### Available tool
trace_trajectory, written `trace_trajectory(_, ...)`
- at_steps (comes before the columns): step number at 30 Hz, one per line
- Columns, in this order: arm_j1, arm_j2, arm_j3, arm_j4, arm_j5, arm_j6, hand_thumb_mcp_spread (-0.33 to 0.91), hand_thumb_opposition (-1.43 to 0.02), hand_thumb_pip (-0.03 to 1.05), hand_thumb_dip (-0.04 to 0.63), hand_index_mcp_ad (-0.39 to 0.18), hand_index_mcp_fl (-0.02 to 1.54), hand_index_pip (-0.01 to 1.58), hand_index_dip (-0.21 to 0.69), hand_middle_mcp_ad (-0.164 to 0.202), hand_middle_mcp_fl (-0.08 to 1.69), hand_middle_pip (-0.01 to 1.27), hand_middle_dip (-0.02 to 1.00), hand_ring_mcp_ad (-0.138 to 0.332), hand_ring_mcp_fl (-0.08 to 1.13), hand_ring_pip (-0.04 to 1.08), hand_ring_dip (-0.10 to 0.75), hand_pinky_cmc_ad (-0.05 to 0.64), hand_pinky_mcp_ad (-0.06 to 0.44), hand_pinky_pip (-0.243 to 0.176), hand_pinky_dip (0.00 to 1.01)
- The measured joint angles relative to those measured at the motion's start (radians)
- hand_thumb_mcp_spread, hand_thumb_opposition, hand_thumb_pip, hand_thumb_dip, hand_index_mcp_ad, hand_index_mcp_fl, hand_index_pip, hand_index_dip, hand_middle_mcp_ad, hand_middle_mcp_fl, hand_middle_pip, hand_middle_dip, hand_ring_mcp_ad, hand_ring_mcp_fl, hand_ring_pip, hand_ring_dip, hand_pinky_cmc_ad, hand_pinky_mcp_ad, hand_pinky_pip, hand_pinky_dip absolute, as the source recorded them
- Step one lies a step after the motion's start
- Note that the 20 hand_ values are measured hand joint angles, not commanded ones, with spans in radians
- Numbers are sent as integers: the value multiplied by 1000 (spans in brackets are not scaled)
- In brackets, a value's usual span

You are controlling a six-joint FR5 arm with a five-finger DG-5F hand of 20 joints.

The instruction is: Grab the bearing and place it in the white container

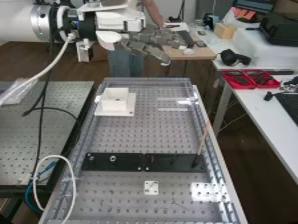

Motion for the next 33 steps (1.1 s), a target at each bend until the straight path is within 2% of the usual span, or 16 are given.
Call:
trace_trajectory(6,6,4,-6,4,7,2,230,-744,447,159,-129,188,115,175,75,93,131,251,138,-3,96,101,412,314,-106,354)
trace_trajectory(10,9,4,-7,-3,8,1,248,-744,440,159,-129,188,115,175,75,93,127,251,138,-3,96,101,435,314,-106,354)
trace_trajectory(33,19,10,-1,-17,21,-14,264,-747,442,159,-129,188,115,175,75,93,131,253,138,-3,93,101,435,314,-106,354)
